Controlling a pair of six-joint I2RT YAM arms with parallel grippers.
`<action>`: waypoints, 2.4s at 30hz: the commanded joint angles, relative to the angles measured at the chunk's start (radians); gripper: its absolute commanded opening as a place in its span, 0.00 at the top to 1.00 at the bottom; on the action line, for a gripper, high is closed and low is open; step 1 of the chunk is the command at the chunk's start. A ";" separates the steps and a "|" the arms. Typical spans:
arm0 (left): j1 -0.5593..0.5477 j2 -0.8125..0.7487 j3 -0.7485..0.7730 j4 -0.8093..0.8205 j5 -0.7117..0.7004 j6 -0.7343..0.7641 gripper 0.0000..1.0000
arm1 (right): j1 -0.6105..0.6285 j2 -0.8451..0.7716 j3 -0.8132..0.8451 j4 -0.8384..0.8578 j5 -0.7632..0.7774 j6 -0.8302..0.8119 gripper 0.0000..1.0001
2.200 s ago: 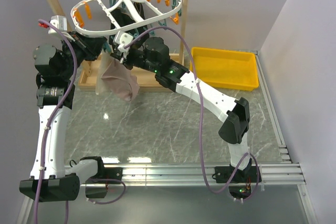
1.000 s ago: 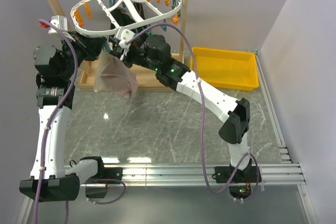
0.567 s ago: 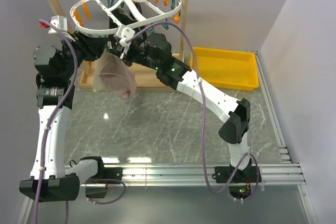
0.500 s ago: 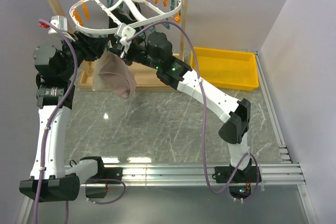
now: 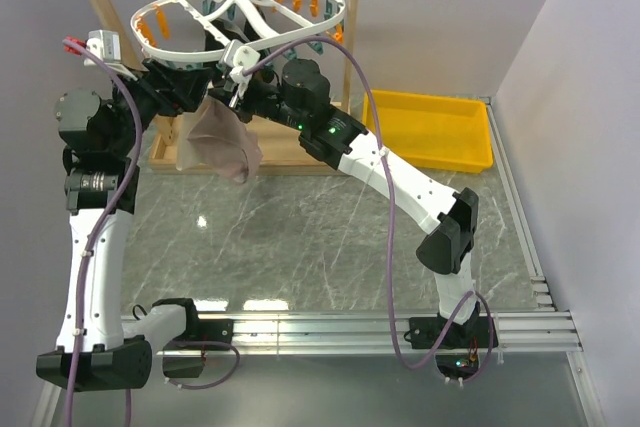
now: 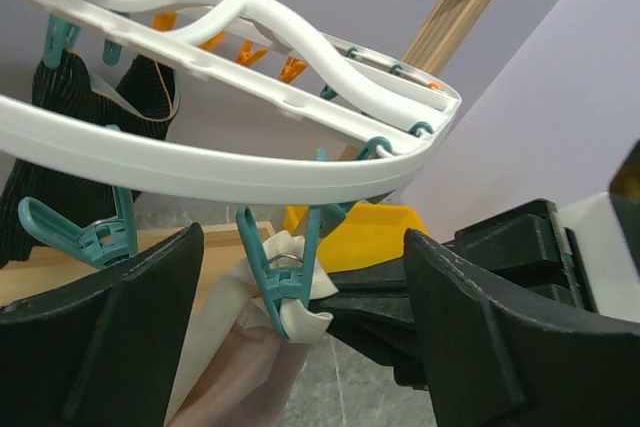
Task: Clip the underwear to the hanger
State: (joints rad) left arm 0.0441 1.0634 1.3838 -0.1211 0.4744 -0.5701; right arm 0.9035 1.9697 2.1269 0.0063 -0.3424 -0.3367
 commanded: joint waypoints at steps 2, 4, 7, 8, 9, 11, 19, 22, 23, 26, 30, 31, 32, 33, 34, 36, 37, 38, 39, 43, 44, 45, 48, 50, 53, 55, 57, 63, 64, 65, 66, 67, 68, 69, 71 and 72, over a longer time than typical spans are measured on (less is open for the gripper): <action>-0.003 -0.045 0.047 0.041 0.009 -0.010 0.12 | -0.008 -0.011 0.039 0.026 -0.009 0.015 1.00; -0.003 -0.049 0.049 0.020 0.001 -0.007 0.11 | -0.006 -0.014 0.027 0.027 -0.009 0.019 1.00; 0.000 -0.065 0.046 0.002 -0.019 0.006 0.10 | -0.005 -0.023 0.001 0.031 -0.004 0.021 1.00; 0.000 -0.072 0.047 -0.015 -0.037 0.010 0.10 | -0.005 -0.028 -0.007 0.032 -0.003 0.022 1.00; 0.000 -0.077 0.041 -0.020 -0.046 0.013 0.09 | -0.003 -0.032 -0.016 0.035 0.002 0.025 1.00; 0.005 -0.092 0.031 -0.034 -0.063 0.015 0.09 | 0.000 -0.041 -0.041 0.040 0.013 0.025 0.99; 0.039 -0.151 -0.032 -0.097 -0.163 0.013 0.09 | 0.006 -0.069 -0.140 0.066 0.046 0.045 0.84; 0.054 -0.167 -0.055 -0.143 -0.227 0.019 0.09 | 0.009 -0.075 -0.160 0.070 0.054 0.048 0.69; 0.060 -0.178 -0.063 -0.153 -0.243 0.022 0.09 | 0.009 -0.078 -0.165 0.072 0.057 0.050 0.65; 0.079 -0.200 -0.088 -0.202 -0.290 0.026 0.10 | 0.009 -0.083 -0.179 0.072 0.063 0.051 0.58; 0.099 -0.218 -0.144 -0.265 -0.335 0.041 0.17 | 0.009 -0.091 -0.202 0.069 0.075 0.056 0.54; 0.099 -0.224 -0.150 -0.275 -0.342 0.053 0.18 | 0.008 -0.097 -0.208 0.067 0.078 0.054 0.53; 0.100 -0.224 -0.164 -0.297 -0.344 0.061 0.23 | 0.009 -0.101 -0.223 0.067 0.080 0.056 0.52; 0.102 -0.227 -0.172 -0.304 -0.341 0.070 0.26 | 0.011 -0.107 -0.231 0.069 0.082 0.056 0.52; 0.102 -0.232 -0.181 -0.311 -0.341 0.076 0.29 | 0.009 -0.120 -0.242 0.070 0.082 0.056 0.51; 0.102 -0.237 -0.215 -0.324 -0.339 0.084 0.38 | 0.009 -0.135 -0.272 0.075 0.080 0.057 0.49; 0.102 -0.235 -0.226 -0.328 -0.344 0.078 0.40 | 0.009 -0.150 -0.281 0.073 0.076 0.059 0.48; 0.102 -0.233 -0.244 -0.328 -0.345 0.076 0.42 | 0.008 -0.161 -0.291 0.070 0.077 0.059 0.46; 0.103 -0.223 -0.252 -0.333 -0.342 0.073 0.45 | 0.008 -0.178 -0.312 0.067 0.080 0.067 0.45; 0.118 -0.185 -0.292 -0.299 -0.274 0.056 0.48 | -0.021 -0.235 -0.372 0.058 0.088 0.116 0.44; 0.125 -0.175 -0.308 -0.289 -0.242 0.053 0.43 | -0.031 -0.245 -0.387 0.054 0.083 0.157 0.44; 0.131 -0.157 -0.315 -0.270 -0.171 0.052 0.41 | -0.041 -0.270 -0.415 0.043 0.080 0.183 0.44; 0.152 -0.128 -0.335 -0.229 -0.003 0.053 0.26 | -0.087 -0.322 -0.495 0.034 0.053 0.289 0.44; 0.166 -0.123 -0.353 -0.201 0.074 0.053 0.18 | -0.124 -0.347 -0.569 0.034 0.030 0.385 0.43; 0.172 -0.147 -0.410 -0.115 0.203 0.056 0.08 | -0.178 -0.368 -0.651 0.047 -0.029 0.512 0.41; 0.171 -0.169 -0.465 -0.033 0.289 0.049 0.01 | -0.202 -0.355 -0.673 0.055 -0.055 0.563 0.40; 0.165 -0.177 -0.503 0.014 0.288 0.030 0.01 | -0.236 -0.318 -0.673 0.060 -0.101 0.640 0.39; 0.080 -0.145 -0.575 0.052 0.070 0.073 0.01 | -0.293 -0.209 -0.648 0.121 -0.207 0.821 0.40; 0.054 -0.140 -0.577 0.060 0.046 0.076 0.01 | -0.298 -0.197 -0.639 0.124 -0.225 0.844 0.41; 0.042 -0.137 -0.578 0.063 0.023 0.079 0.01 | -0.298 -0.186 -0.619 0.126 -0.233 0.852 0.41; 0.036 -0.134 -0.580 0.073 -0.017 0.079 0.01 | -0.298 -0.163 -0.610 0.136 -0.242 0.858 0.42; 0.036 -0.134 -0.585 0.077 -0.022 0.072 0.01 | -0.299 -0.154 -0.596 0.144 -0.257 0.875 0.42; 0.037 -0.132 -0.585 0.077 -0.031 0.062 0.02 | -0.298 -0.143 -0.590 0.152 -0.267 0.886 0.43; 0.040 -0.149 -0.585 0.071 -0.054 0.053 0.03 | -0.298 -0.123 -0.582 0.164 -0.271 0.893 0.44; 0.069 -0.181 -0.617 0.090 -0.033 0.035 0.09 | -0.298 -0.108 -0.559 0.170 -0.279 0.906 0.44; 0.079 -0.219 -0.627 0.095 -0.039 0.027 0.11 | -0.298 -0.095 -0.555 0.175 -0.280 0.906 0.44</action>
State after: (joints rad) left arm 0.0990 0.9157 0.7799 -0.0971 0.4759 -0.5205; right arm 0.6044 1.8694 1.5002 0.0940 -0.5743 0.5201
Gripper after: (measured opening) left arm 0.911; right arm 0.561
